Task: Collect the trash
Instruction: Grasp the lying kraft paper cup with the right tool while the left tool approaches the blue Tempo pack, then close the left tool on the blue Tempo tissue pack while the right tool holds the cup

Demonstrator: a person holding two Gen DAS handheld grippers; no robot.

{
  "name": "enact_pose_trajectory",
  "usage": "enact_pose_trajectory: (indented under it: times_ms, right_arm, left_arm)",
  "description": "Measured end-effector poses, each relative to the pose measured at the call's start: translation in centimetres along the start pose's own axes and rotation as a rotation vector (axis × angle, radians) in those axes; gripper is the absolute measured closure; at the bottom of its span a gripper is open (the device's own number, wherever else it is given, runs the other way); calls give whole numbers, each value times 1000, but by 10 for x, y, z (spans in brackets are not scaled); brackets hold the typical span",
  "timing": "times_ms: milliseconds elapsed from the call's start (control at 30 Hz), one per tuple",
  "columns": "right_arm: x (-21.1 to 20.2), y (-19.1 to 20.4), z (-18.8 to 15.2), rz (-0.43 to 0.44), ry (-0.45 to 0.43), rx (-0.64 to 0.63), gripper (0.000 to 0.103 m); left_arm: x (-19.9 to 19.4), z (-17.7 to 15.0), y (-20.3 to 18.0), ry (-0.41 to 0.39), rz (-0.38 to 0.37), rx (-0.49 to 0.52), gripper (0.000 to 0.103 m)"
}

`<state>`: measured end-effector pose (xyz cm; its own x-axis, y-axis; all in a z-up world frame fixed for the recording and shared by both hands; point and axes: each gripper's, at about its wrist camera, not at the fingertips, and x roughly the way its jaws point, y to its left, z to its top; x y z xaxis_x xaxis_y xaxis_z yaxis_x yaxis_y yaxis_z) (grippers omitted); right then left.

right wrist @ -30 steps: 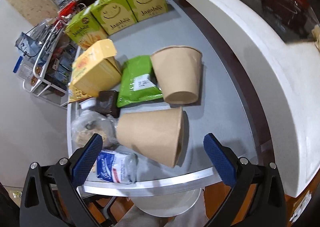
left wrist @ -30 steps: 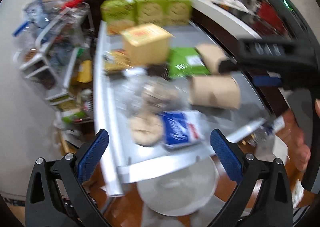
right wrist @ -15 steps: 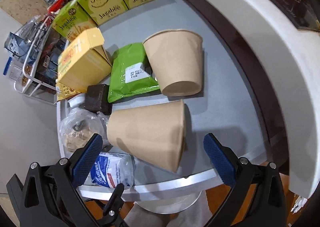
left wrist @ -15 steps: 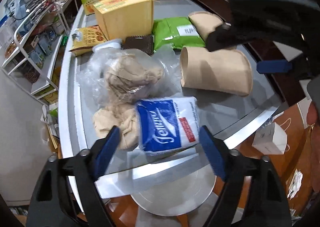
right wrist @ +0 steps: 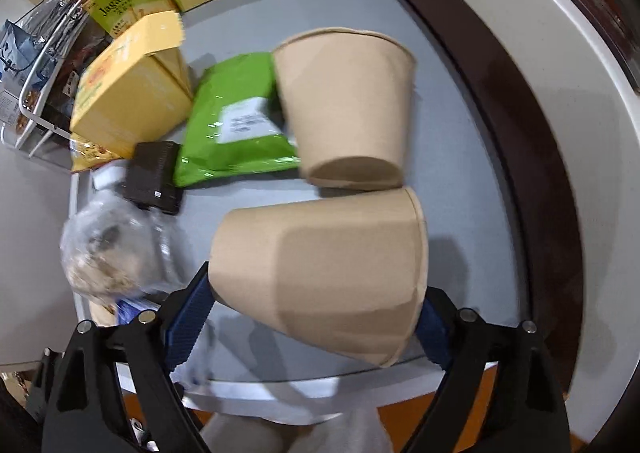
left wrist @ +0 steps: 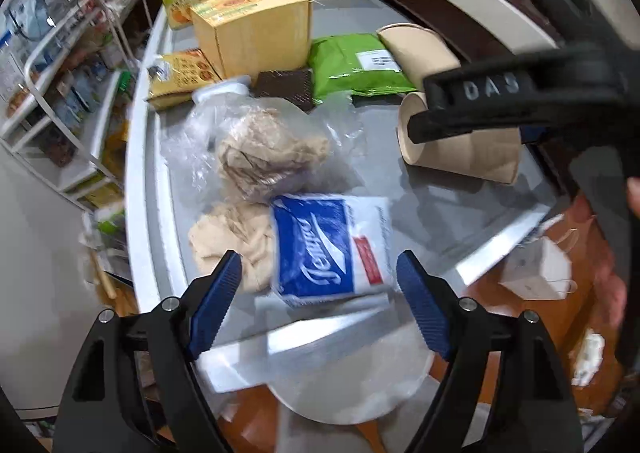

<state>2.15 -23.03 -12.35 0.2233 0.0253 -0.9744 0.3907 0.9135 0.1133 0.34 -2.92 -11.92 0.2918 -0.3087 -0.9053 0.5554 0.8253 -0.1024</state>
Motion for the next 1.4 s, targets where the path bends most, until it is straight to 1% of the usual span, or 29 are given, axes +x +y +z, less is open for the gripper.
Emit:
enact_pose_trajectory:
  times_ms: [67, 100, 167, 233, 300, 400, 433, 467, 533, 600, 667, 800, 867, 1000, 1067, 1133, 1200, 1300, 1400]
  right_arm:
    - [-2, -9, -2, -8, -1, 4, 17]
    - [-2, -11, -3, -17, -1, 1, 17]
    - [-1, -13, -4, -22, 3, -3, 16]
    - [-2, -13, -5, -23, 7, -6, 16]
    - [-5, -13, -6, -27, -2, -14, 16]
    - [-9, -19, -7, -25, -11, -18, 16]
    - [-11, -20, -8, -18, -9, -13, 15]
    - [-11, -22, -8, -14, -8, -7, 15]
    - [-8, -23, -4, -13, -10, 2, 15]
    - [-9, -25, -4, -11, -11, 4, 15]
    - [-11, -28, -4, -6, -13, 3, 15]
    - [-11, -27, -5, 3, -12, -2, 15]
    - [-8, -22, -5, 1, -9, -9, 15]
    - [-6, -19, -3, 2, -6, -3, 15]
    - [-4, -20, -2, 4, -3, -2, 10]
    - [-3, -20, -1, -8, -8, -12, 10]
    - [-1, -17, 2, -21, -8, -30, 10]
    - [7, -7, 8, -56, -2, -58, 10]
    - [9, -3, 11, -85, -4, -81, 10]
  left_arm:
    - [0, -1, 0, 10, -51, -19, 18]
    - [3, 0, -2, 15, -57, -15, 18]
    - [7, 0, -10, 9, -36, 11, 18]
    - [10, 5, -17, 11, -40, 38, 19]
    - [8, 8, -24, 2, -78, 53, 21]
    - [0, 8, -27, -24, -150, 61, 21]
    - [-1, 6, -24, -27, -166, 49, 21]
    - [-3, 5, -16, -28, -183, 13, 21]
    - [-4, 2, 0, -13, -191, -57, 21]
    - [-7, -1, 15, -9, -240, -132, 21]
    - [-11, -5, 25, -18, -262, -160, 21]
    - [-9, -7, 19, -9, -248, -148, 21]
    - [-7, -3, 9, 1, -227, -113, 21]
    - [2, 10, -18, -14, -112, 0, 20]
    - [10, 14, -28, 0, -79, 44, 20]
    - [19, 16, -37, 12, -44, 84, 20]
    - [25, 16, -41, 23, -19, 97, 20]
    - [34, 15, -44, 44, -11, 95, 20]
    - [39, 16, -49, 36, 0, 108, 20]
